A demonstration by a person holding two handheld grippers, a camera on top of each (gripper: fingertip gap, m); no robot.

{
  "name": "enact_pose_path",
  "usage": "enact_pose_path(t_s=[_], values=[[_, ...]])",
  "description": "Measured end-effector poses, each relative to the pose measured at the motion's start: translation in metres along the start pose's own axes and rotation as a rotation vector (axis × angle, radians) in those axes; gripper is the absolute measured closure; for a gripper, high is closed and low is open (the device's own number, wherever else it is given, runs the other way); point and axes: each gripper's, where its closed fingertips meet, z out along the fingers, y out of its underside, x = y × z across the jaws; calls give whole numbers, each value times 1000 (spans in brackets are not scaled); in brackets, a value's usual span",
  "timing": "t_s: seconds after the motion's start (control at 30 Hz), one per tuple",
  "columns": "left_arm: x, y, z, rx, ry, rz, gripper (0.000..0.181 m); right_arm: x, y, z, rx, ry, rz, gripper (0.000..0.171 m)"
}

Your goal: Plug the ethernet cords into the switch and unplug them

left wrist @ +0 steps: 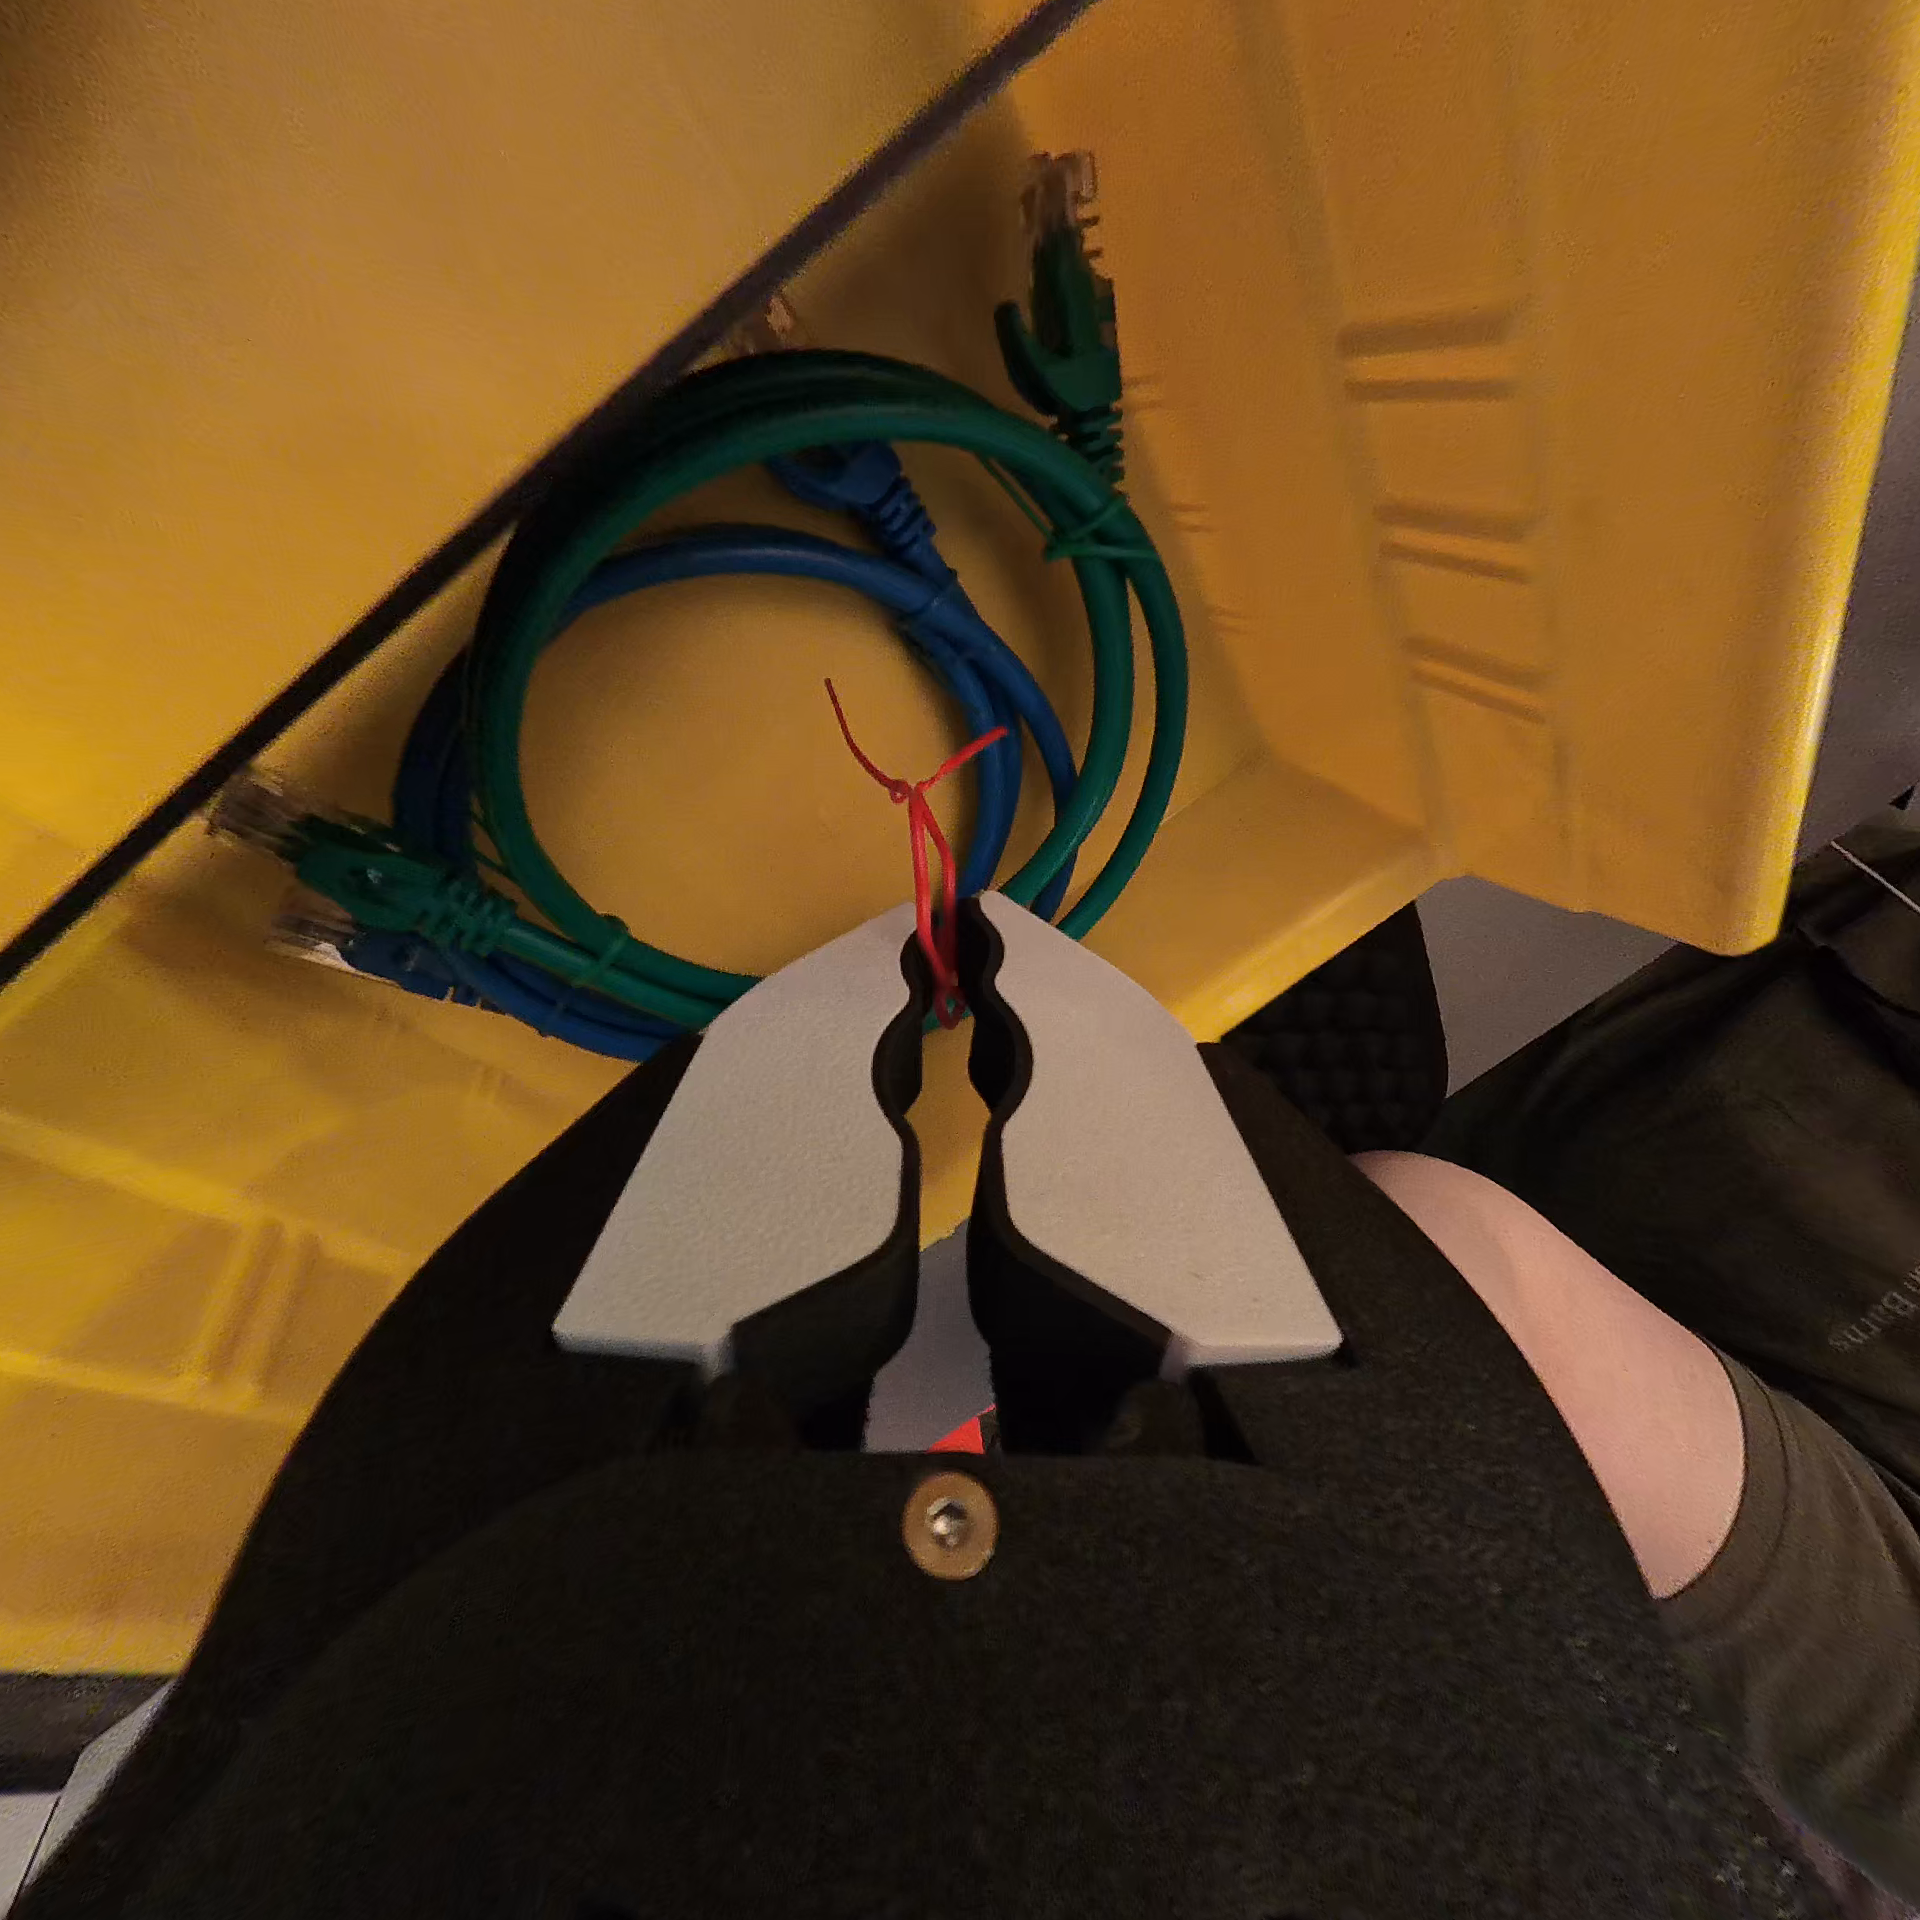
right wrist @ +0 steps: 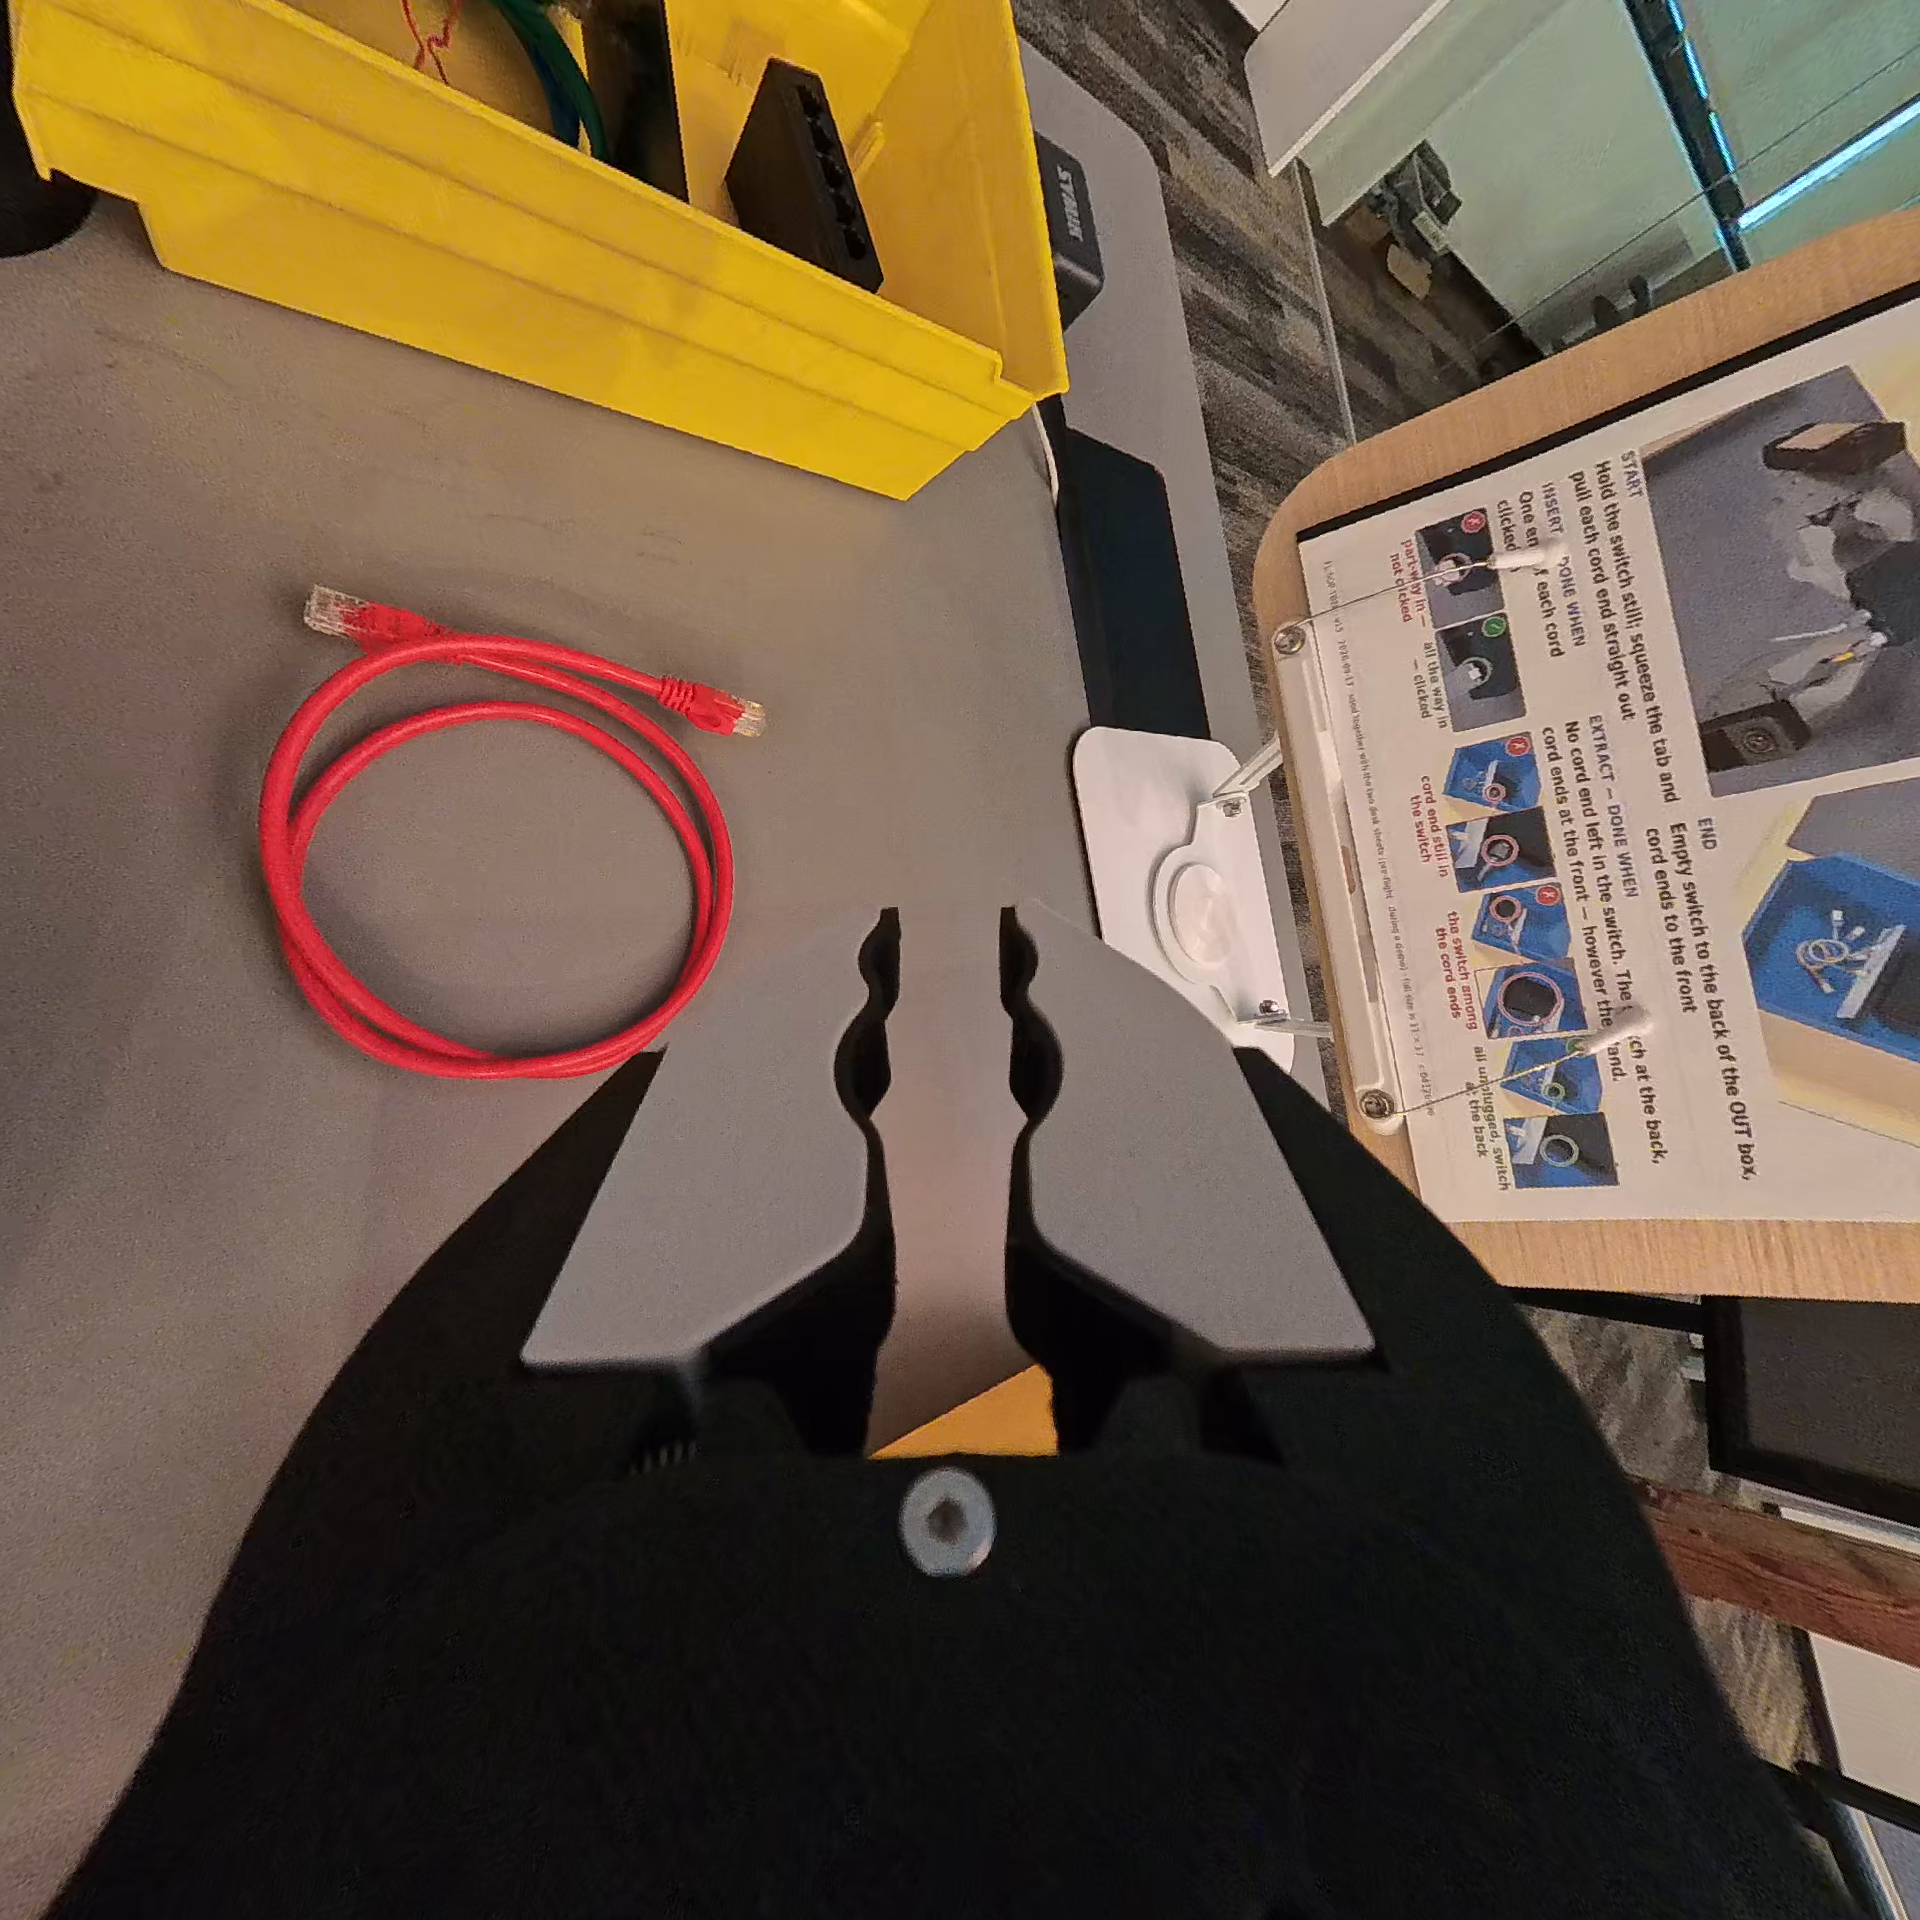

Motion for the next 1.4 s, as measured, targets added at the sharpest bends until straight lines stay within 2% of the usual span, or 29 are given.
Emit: enact_pose_path(t_s=[0.27, 0.47, 0.53, 0.7, 0.83, 0.93, 1.0, 1.1, 1.23, 1.3, 1.4], values=[[-5, -5, 2, 17, 6, -30, 178, 1, 1, -2, 2, -1, 5, 152], [-11, -7, -1, 44, -12, -62, 166, 0, 3, -2, -7, -5, 4, 152], [-16, -7, -5, 57, -47, -77, 162, 0, 4, -2, -9, -6, 5, 152], [-10, -10, -28, 149, -116, -47, 168, 2, 4, -4, -7, 8, 1, 152], [11, -32, -75, 388, -238, 84, 169, 7, -5, -9, 48, 34, 11, 152], [36, -58, -131, 699, -349, 190, 171, 16, -17, -12, 125, 69, 60, 150], [59, -70, -169, 925, -356, 238, 172, 23, -27, -12, 203, 83, 115, 149], [86, -79, -210, 1203, -281, 256, 168, 28, -40, -7, 336, 80, 171, 147], [116, -88, -240, 1440, -119, 296, 156, 23, -38, 25, 428, -30, 312, 133], [139, -89, -246, 1504, 11, 365, 142, 10, -29, 48, 418, -132, 361, 129], [168, -90, -250, 1546, 113, 448, 140, -23, -8, 79, 290, -312, 381, 128]])
